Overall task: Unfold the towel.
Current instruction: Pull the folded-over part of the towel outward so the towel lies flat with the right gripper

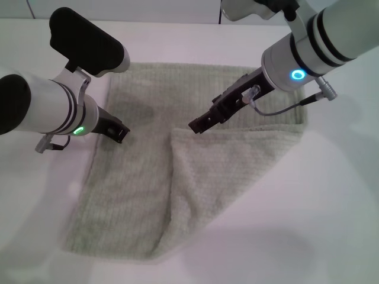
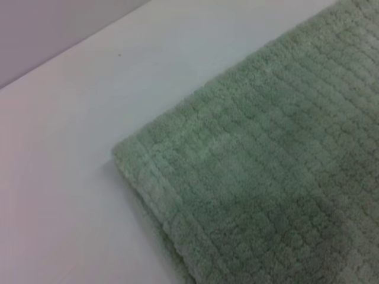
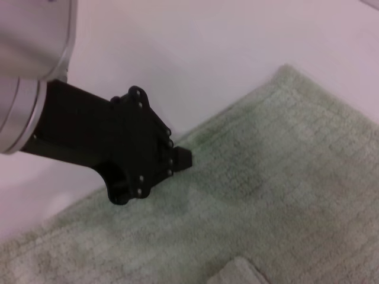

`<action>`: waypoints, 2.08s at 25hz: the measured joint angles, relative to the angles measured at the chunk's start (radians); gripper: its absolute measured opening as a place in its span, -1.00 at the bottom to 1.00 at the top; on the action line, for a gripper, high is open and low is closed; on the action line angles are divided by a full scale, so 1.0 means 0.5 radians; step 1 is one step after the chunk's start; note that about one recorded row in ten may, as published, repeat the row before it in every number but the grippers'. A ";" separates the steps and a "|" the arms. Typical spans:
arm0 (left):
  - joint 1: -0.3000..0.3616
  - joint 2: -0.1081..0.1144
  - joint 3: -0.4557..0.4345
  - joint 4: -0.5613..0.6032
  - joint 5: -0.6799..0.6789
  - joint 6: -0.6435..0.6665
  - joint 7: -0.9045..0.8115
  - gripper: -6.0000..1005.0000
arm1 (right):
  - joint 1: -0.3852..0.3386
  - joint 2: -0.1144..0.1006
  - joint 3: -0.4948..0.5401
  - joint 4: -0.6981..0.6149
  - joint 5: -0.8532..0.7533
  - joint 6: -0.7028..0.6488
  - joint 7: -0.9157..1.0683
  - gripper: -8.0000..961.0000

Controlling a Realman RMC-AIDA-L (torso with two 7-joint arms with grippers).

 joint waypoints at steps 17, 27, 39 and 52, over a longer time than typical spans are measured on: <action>0.045 0.007 -0.031 -0.045 0.003 -0.120 0.004 -0.99 | -0.027 -0.013 0.206 -0.014 -0.126 0.035 0.013 0.72; 0.019 0.004 -0.032 -0.003 0.003 -0.104 0.004 -0.99 | 0.009 0.001 0.020 0.045 -0.050 0.101 0.016 0.72; 0.006 0.003 -0.031 0.011 0.003 -0.102 0.004 -0.99 | 0.093 0.010 -0.290 0.231 0.114 0.302 0.019 0.72; -0.007 0.001 -0.022 0.022 0.003 -0.104 -0.005 -0.99 | 0.181 0.015 -0.453 0.381 0.238 0.431 0.012 0.72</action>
